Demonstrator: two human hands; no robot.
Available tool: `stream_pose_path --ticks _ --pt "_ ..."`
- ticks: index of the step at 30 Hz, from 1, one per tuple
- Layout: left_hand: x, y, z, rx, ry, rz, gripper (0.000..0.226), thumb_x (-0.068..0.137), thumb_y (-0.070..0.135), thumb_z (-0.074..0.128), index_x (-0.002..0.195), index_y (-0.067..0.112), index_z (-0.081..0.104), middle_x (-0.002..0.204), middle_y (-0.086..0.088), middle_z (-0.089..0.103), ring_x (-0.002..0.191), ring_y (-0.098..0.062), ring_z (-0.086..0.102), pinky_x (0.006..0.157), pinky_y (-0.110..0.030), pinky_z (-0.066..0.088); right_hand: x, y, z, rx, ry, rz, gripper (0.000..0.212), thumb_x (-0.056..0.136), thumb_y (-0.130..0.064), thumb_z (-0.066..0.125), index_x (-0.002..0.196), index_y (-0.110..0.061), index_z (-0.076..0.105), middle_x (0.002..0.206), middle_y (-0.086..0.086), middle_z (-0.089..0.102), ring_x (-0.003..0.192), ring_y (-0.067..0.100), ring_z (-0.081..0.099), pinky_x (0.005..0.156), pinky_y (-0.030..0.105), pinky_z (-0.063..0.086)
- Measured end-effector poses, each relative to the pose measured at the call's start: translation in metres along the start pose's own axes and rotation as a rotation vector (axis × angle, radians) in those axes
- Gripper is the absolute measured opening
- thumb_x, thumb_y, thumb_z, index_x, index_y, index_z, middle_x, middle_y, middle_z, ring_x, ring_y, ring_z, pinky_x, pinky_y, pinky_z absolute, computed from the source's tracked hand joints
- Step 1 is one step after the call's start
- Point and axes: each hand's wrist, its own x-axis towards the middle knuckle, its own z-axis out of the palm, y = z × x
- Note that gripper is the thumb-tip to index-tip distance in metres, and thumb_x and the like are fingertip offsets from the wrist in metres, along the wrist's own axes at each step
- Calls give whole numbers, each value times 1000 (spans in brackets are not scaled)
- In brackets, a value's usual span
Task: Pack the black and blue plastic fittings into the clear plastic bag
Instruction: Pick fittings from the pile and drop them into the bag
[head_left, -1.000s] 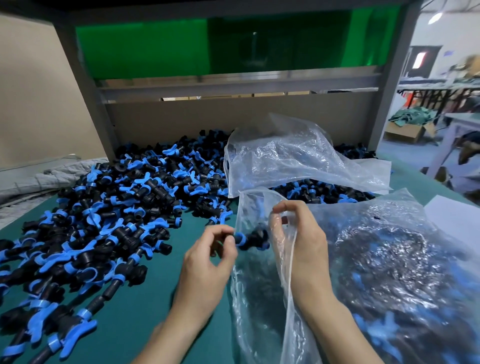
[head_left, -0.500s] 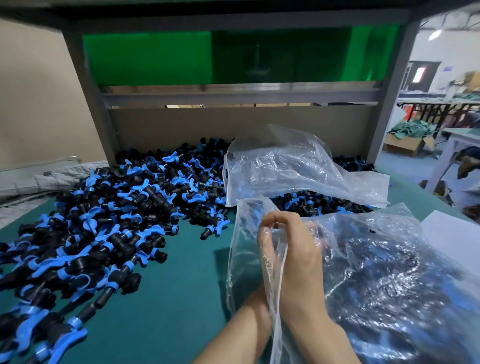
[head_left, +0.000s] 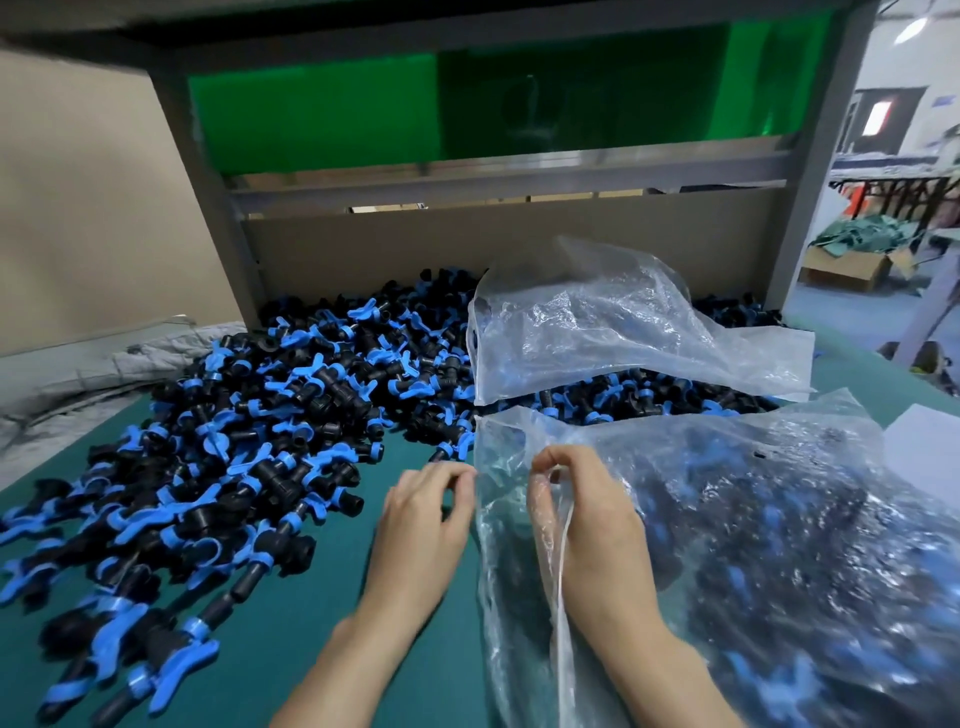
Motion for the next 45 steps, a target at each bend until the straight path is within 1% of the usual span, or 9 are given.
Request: stream_pose_path --ticks 6,11,14,17,19,23,28,38,45 --pt "30 -23 14 354 -92 -294 48 100 46 43 141 21 42 136 2 51 128 -19 41 106 -37 31 -5 17 6 -83 -172 138 4 97 -34 50 95 -37 49 94 -15 63 83 20 59 75 39 47" --pt "46 -21 11 415 -73 -333 28 101 40 40 119 22 53 119 2 57 114 -21 48 94 -36 38 -4 17 6 -116 -197 133 1 98 -35 49 97 -35 50 94 -16 62 85 19 57 77 39 46" --pt "39 -25 6 98 53 -401 27 100 42 35 97 22 54 86 3 62 78 -20 57 63 -35 41 -4 18 5 -115 -199 118 1 99 -33 49 98 -34 50 96 -16 61 84 19 57 77 38 45" --pt "29 -25 -3 -359 223 -538 43 100 41 30 72 16 50 64 3 54 62 -24 48 57 -35 36 -2 17 5 -113 -191 102 3 96 -28 50 96 -31 51 94 -14 60 78 18 54 73 35 38" --pt "25 -22 -8 -470 269 -573 48 101 42 31 59 21 42 54 5 41 55 -19 36 55 -34 29 -2 18 5 -127 -197 98 3 97 -28 50 96 -30 52 93 -13 60 78 16 53 72 34 36" --pt "18 -13 -12 -502 233 -551 53 102 44 33 53 26 32 54 2 31 55 -17 27 55 -35 24 -4 17 4 -122 -204 109 3 98 -31 49 95 -33 49 95 -14 60 81 17 55 73 36 40" --pt "17 -10 -13 -487 222 -534 50 101 45 35 60 18 37 53 1 35 55 -17 32 55 -36 28 -4 19 6 -133 -198 97 4 97 -28 50 95 -32 49 92 -14 58 75 16 53 70 35 36" --pt "16 -7 -13 -481 180 -492 60 102 47 35 46 25 41 45 14 49 50 -14 36 53 -32 30 -6 22 9 -156 -174 83 3 98 -31 51 96 -33 50 95 -16 58 78 14 51 71 34 34" --pt "14 -4 -14 -412 166 -448 55 101 48 33 56 16 34 49 1 30 51 -17 29 52 -33 25 -5 25 10 -165 -184 78 2 99 -33 49 97 -33 49 96 -15 58 79 16 54 71 34 37"
